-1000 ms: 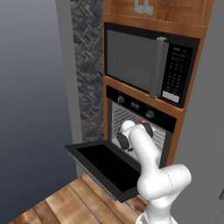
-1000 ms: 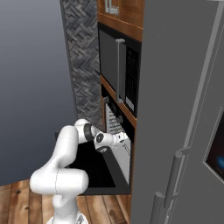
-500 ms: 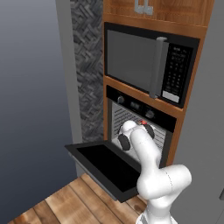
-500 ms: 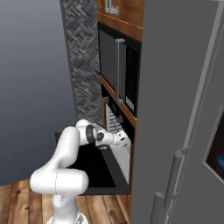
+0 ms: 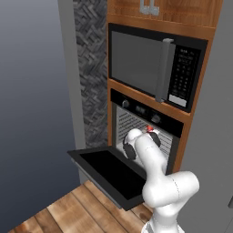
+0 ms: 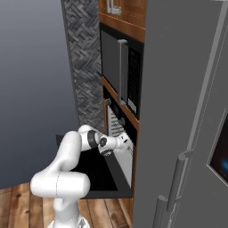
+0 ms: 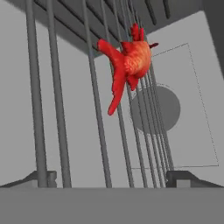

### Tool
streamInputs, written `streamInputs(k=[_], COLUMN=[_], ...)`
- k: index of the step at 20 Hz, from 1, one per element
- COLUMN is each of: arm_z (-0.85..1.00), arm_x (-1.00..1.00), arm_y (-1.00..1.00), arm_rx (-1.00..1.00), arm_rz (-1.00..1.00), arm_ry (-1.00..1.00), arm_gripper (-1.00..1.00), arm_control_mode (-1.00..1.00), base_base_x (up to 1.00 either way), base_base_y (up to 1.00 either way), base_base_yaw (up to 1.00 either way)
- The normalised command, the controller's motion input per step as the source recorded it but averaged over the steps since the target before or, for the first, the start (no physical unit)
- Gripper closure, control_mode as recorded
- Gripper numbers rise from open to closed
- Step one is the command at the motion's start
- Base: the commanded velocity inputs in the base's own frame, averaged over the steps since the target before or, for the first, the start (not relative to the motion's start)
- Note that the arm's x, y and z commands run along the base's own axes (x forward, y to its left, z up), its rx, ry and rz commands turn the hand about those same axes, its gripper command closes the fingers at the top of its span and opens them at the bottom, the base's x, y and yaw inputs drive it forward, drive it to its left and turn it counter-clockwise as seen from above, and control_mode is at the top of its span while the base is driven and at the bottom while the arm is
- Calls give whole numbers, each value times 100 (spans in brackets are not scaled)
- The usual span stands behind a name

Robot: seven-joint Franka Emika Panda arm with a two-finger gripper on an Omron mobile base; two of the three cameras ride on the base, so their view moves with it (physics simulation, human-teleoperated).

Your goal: Place the fish on the rack of the oven, and slide the rack back inside. Close the oven door.

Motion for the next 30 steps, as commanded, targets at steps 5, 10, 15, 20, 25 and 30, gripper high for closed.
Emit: streamInputs(k=[5, 10, 15, 20, 25, 30], arm_z=[-100, 21, -100, 14, 69, 21], arm_x=[28, -5, -21, -47, -92, -100], arm_y=[100, 33, 62, 59, 97, 100], arm_rx=[-57, -11, -6, 0, 0, -1], arm_rz=[-17, -23, -19, -16, -7, 0], arm_ry=[-9, -15, -18, -21, -14, -25], arm_gripper=[-100, -100, -100, -100, -100, -100], arm_control_mode=[-100, -100, -100, -100, -100, -100], base_base_x=[0, 0, 0, 0, 0, 0], base_base_y=[0, 0, 0, 0, 0, 0], base_base_yaw=[0, 0, 0, 0, 0, 0])
